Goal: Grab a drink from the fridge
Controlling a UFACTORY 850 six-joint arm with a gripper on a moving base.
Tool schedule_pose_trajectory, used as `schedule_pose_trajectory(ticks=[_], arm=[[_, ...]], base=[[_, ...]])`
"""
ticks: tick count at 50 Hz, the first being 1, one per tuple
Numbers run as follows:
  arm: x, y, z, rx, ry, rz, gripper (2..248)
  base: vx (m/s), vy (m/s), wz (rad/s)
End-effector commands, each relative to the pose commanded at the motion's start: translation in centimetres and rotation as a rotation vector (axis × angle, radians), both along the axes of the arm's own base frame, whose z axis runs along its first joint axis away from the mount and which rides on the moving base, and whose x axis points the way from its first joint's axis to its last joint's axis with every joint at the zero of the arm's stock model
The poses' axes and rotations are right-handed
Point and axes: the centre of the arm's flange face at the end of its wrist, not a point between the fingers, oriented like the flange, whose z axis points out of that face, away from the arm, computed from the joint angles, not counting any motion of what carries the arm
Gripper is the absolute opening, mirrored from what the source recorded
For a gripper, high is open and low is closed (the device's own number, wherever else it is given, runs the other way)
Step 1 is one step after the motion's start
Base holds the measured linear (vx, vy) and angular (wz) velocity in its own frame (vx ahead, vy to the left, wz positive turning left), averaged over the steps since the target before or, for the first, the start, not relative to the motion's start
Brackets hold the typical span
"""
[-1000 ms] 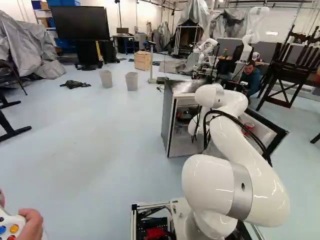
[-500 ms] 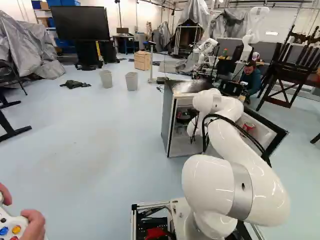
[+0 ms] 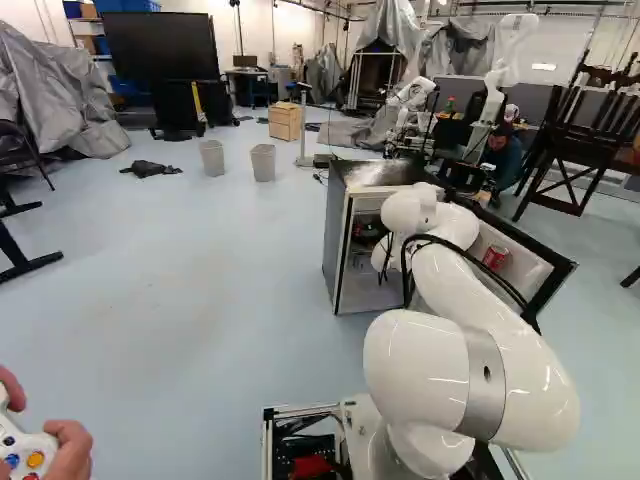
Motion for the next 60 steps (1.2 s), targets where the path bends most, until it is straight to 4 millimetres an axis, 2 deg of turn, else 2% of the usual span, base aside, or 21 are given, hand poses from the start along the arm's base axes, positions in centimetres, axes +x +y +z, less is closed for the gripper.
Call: schedule_pose_trajectory(ticks=[25, 26, 30, 31, 35, 36, 40, 41, 46, 47, 60], arm=[[0.75, 0.69, -0.23, -0.006, -0.013, 0.012, 246], [0.75, 0.69, -0.23, -0.006, -0.013, 0.012, 214], [0.75, 0.69, -0.23, -0.006, -0.013, 0.012, 214], [0.75, 0.69, -0.23, -0.006, -0.013, 0.012, 177], [0.75, 0.69, -0.23, -0.006, -0.013, 0.012, 177], [0.75, 0.69, -0.23, -0.006, -0.013, 0.012, 139], [0.75, 0.69, -0.23, -0.006, -0.013, 0.012, 139], [0.75, 0.69, -0.23, -0.006, -0.013, 0.012, 104], [0.75, 0.69, -0.23, -0.006, -0.013, 0.012, 104], [0.75, 0.69, -0.23, -0.006, -0.013, 0.012, 90], [0.13, 0.83, 0.07, 0.002, 0.004, 0.011, 90]], base=[[0.0, 0.0, 0.0], [0.0, 0.0, 0.0], [0.0, 0.0, 0.0], [0.0, 0.0, 0.0], [0.0, 0.0, 0.0], [0.0, 0.0, 0.0], [0.0, 0.0, 0.0], [0.0, 0.0, 0.0], [0.0, 0.0, 0.0], [0.0, 0.0, 0.0], [0.0, 0.0, 0.0]])
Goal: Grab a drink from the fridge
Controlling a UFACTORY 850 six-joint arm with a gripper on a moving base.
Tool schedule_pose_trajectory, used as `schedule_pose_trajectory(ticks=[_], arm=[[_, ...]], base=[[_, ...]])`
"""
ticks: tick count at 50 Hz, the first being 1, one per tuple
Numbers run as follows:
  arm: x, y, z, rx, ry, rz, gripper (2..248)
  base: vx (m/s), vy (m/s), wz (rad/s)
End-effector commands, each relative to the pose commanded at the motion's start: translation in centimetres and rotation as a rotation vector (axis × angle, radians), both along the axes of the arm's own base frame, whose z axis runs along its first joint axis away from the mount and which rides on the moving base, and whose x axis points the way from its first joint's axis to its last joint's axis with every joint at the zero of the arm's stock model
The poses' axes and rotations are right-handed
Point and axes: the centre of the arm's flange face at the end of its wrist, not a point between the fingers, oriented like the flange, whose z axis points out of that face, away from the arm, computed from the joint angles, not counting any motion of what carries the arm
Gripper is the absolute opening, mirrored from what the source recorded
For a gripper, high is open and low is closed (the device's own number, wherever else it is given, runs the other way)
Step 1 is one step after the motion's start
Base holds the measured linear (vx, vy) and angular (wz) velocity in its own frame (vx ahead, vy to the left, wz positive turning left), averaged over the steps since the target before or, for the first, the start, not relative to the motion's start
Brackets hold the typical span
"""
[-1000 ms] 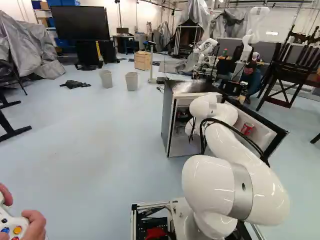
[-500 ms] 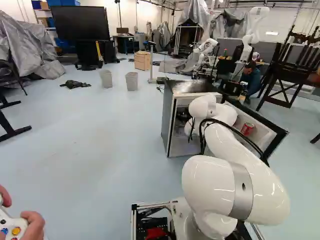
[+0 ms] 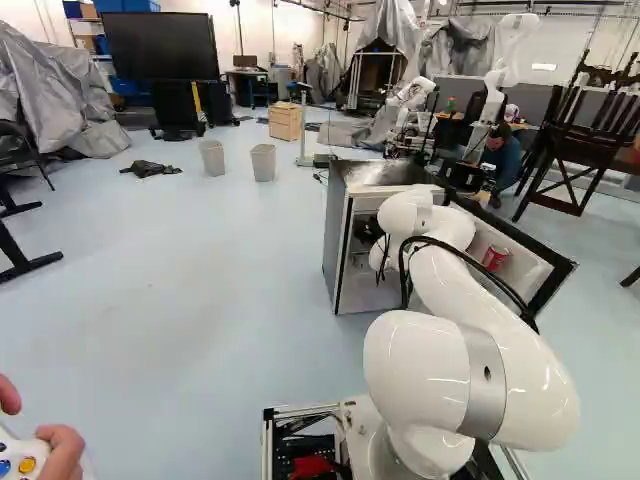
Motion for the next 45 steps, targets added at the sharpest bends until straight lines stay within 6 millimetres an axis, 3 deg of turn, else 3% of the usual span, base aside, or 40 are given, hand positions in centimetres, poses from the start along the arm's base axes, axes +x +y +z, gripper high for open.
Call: schedule_pose_trajectory(ticks=[45], arm=[[-7.2, 0.9, 3.4, 0.065, 0.147, -0.03, 90]], base=[[0.0, 0.0, 0.0]])
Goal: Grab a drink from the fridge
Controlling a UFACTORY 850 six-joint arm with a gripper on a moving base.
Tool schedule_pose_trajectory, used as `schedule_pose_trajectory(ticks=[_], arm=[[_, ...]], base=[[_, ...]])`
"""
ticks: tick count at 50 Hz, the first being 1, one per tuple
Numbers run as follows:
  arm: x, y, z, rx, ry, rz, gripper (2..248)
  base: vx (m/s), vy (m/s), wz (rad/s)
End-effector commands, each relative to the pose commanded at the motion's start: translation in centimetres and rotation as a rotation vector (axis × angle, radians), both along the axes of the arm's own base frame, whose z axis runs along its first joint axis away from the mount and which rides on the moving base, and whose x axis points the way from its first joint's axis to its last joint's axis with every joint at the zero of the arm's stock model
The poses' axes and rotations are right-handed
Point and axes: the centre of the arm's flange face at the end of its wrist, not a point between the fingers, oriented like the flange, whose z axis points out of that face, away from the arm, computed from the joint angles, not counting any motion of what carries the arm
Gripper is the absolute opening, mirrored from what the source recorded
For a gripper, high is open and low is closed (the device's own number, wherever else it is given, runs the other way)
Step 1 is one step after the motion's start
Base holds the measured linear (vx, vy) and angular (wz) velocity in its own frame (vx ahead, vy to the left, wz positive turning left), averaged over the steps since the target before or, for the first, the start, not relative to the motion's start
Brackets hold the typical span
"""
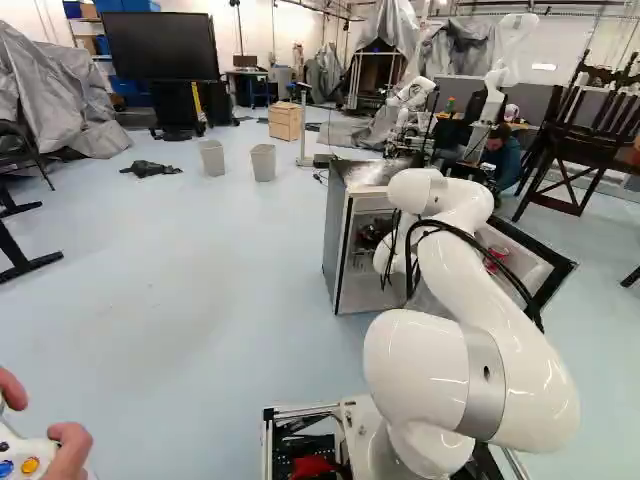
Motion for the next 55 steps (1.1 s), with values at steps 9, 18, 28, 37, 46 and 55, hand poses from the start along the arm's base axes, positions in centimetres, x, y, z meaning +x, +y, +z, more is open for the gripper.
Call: schedule_pose_trajectory(ticks=[9, 18, 28, 37, 46, 55], arm=[[-1.7, 0.1, 1.7, 0.011, 0.023, -0.009, 90], [-3.4, 0.2, 3.4, 0.02, 0.043, -0.019, 90], [-5.3, 0.3, 5.3, 0.03, 0.062, -0.031, 90], [-7.0, 0.5, 7.0, 0.038, 0.078, -0.041, 90], [-8.8, 0.6, 8.6, 0.045, 0.092, -0.053, 90], [-10.6, 0.8, 10.2, 0.052, 0.104, -0.065, 90]], base=[[0.0, 0.0, 0.0], [0.0, 0.0, 0.0], [0.0, 0.0, 0.0], [0.0, 0.0, 0.0], [0.0, 0.0, 0.0], [0.0, 0.0, 0.0]])
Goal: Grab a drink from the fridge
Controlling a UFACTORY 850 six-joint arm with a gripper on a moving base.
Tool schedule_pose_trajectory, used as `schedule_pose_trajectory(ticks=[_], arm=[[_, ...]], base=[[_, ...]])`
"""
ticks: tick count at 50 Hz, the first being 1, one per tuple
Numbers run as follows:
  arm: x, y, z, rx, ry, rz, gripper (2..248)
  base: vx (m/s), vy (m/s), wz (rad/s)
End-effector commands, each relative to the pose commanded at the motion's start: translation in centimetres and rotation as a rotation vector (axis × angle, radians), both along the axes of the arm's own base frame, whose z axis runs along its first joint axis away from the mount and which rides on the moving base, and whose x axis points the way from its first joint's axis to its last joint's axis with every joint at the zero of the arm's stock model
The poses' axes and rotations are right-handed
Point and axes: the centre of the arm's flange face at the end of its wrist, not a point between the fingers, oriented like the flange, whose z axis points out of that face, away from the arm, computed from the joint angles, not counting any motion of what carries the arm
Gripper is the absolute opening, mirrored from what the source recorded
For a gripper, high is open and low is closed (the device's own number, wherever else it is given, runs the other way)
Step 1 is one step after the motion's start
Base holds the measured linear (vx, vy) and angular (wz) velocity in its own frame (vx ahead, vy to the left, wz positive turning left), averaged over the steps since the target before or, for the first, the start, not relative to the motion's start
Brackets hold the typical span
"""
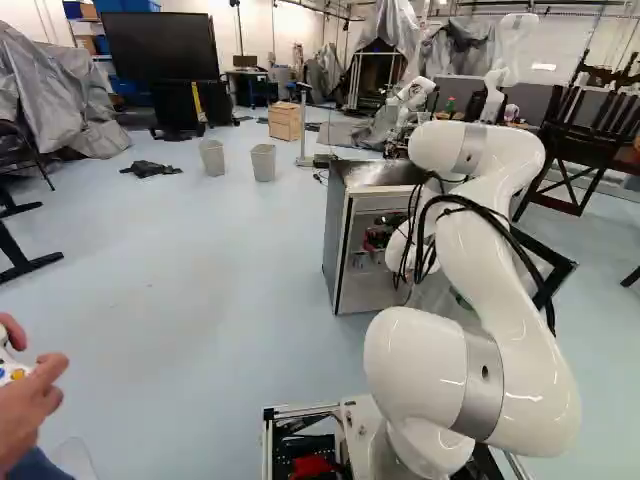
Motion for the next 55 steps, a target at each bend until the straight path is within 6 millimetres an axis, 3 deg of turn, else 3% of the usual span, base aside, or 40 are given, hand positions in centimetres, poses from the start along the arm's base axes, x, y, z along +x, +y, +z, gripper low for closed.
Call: schedule_pose_trajectory(ticks=[19, 55], arm=[[-3.4, 0.4, 3.2, 0.009, 0.015, -0.041, 90], [-5.7, 2.5, 8.5, 0.011, -0.003, -0.218, 90]], base=[[0.0, 0.0, 0.0], [0.0, 0.0, 0.0]])
